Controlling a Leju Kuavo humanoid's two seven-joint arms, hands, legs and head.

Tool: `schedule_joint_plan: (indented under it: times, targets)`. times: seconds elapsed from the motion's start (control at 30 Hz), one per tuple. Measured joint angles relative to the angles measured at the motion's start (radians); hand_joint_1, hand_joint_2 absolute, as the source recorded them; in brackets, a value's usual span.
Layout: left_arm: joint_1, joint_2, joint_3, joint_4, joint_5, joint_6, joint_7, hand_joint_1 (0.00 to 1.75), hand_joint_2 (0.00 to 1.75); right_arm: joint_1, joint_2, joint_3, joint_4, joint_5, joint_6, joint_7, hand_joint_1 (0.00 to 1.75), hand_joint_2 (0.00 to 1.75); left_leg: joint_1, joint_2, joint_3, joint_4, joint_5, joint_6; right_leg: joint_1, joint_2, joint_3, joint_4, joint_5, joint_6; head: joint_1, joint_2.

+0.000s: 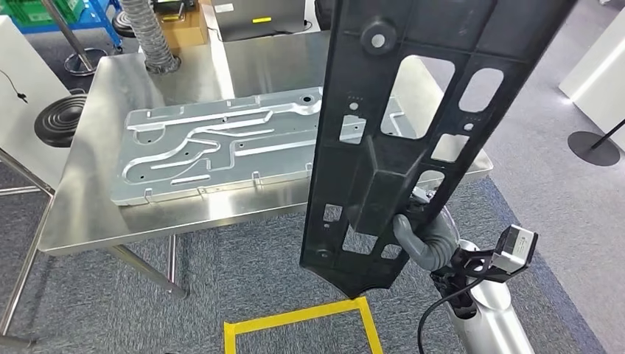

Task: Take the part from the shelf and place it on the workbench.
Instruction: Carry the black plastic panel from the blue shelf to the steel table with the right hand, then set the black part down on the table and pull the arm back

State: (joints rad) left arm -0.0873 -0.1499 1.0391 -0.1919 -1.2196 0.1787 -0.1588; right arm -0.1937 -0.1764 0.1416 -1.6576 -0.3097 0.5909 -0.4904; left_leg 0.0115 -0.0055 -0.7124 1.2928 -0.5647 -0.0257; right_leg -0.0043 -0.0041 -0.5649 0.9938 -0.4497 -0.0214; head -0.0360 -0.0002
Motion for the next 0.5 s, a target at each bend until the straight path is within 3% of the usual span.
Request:
schedule_joint_plan:
  times: [0.03, 0.1, 0.13, 0.2, 0.33, 0.37, 0.43, 0.47, 0.5]
  targets:
    - [0.001, 0.000, 0.000, 0.000, 0.000, 0.000, 0.000, 0.00, 1.75, 0.001, 0.000, 0.000, 0.000, 0.000, 0.000, 0.000, 1.69, 1.75, 0.002, 0.000, 0.009, -0.032, 0.031, -0.001, 0.000, 0.001, 0.005, 0.002, -0.005, 0.002, 0.000, 0.000]
    - [0.001, 0.001, 0.000, 0.000, 0.000, 0.000, 0.000, 0.00, 1.75, 0.003, 0.000, 0.000, 0.000, 0.000, -0.001, 0.000, 1.69, 1.75, 0.003, 0.002, 0.065, -0.164, 0.108, 0.000, -0.001, 0.002, 0.016, 0.007, -0.018, 0.008, 0.000, 0.000]
    - [0.000, 0.001, 0.000, 0.000, -0.001, 0.000, 0.000, 0.00, 1.75, 0.002, 0.000, 0.000, 0.000, 0.000, -0.002, 0.000, 1.69, 1.75, 0.002, 0.002, 0.091, -0.223, 0.130, 0.004, 0.000, 0.003, 0.019, 0.011, -0.024, 0.013, 0.000, 0.000]
    - [0.000, 0.001, 0.000, 0.000, -0.001, -0.001, 0.000, 0.00, 1.75, 0.002, 0.000, 0.000, 0.000, 0.001, -0.002, 0.000, 1.69, 1.75, -0.001, 0.002, 0.112, -0.269, 0.134, 0.016, 0.003, 0.003, 0.019, 0.014, -0.030, 0.023, 0.000, 0.000]
    - [0.001, 0.001, 0.001, 0.000, -0.001, -0.002, 0.000, 0.00, 1.75, 0.003, 0.000, 0.000, -0.002, 0.003, -0.003, 0.001, 1.69, 1.75, 0.001, 0.001, 0.120, -0.281, 0.131, 0.041, 0.001, 0.003, 0.011, 0.038, -0.052, 0.043, 0.000, 0.000]
    - [0.000, 0.001, 0.001, 0.000, -0.002, -0.002, -0.001, 0.00, 1.75, 0.003, 0.000, 0.000, -0.003, 0.003, -0.003, 0.001, 1.69, 1.75, 0.003, 0.001, 0.124, -0.285, 0.131, 0.047, 0.000, 0.003, -0.009, 0.081, -0.074, 0.048, 0.000, 0.000]
    - [-0.002, 0.002, 0.001, 0.000, -0.002, -0.002, -0.001, 0.00, 1.75, 0.005, 0.000, -0.001, -0.003, 0.003, -0.003, 0.000, 1.69, 1.75, 0.003, 0.001, 0.128, -0.286, 0.126, 0.053, -0.004, 0.003, -0.084, 0.219, -0.130, 0.055, 0.000, 0.000]
    - [-0.002, 0.002, 0.001, 0.000, -0.003, -0.002, -0.001, 0.00, 1.75, 0.008, 0.000, -0.001, -0.003, 0.003, -0.003, 0.000, 1.69, 1.75, 0.002, 0.001, 0.130, -0.286, 0.124, 0.054, -0.006, 0.003, -0.122, 0.280, -0.146, 0.057, 0.000, 0.000]
    - [-0.001, 0.001, 0.001, 0.000, -0.003, -0.002, -0.001, 0.00, 1.75, 0.011, 0.000, -0.002, -0.003, 0.003, -0.003, 0.001, 1.69, 1.75, 0.002, 0.000, 0.134, -0.285, 0.120, 0.054, -0.007, 0.003, -0.147, 0.310, -0.143, 0.059, 0.000, 0.000]
